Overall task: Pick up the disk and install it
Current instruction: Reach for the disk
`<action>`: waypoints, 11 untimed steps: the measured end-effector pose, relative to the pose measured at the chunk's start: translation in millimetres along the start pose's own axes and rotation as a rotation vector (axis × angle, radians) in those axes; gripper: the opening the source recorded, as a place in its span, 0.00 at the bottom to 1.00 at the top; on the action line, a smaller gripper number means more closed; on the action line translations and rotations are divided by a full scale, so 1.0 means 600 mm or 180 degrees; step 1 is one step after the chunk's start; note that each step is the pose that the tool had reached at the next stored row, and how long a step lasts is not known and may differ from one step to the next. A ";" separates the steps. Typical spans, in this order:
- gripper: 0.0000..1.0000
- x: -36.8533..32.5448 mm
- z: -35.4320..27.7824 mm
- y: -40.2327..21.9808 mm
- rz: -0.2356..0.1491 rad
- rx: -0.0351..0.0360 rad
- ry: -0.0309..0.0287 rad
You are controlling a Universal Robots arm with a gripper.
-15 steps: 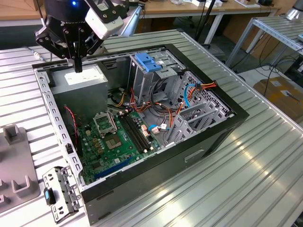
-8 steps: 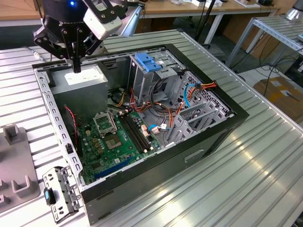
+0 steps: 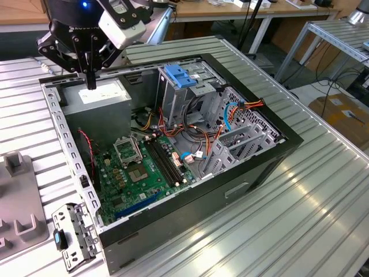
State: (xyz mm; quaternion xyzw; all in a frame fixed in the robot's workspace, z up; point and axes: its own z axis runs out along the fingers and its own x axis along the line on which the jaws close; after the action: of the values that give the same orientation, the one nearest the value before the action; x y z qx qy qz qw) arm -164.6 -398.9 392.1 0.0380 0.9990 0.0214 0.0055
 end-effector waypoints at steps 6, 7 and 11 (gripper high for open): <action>0.11 0.004 0.000 0.000 0.0001 0.0001 0.0007; 0.11 0.004 0.000 0.000 0.0000 0.0000 0.0008; 0.11 0.007 0.000 -0.001 0.0001 0.0001 0.0012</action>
State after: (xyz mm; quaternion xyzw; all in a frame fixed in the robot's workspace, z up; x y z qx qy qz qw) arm -168.5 -398.9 391.8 0.0381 0.9990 0.0214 0.0036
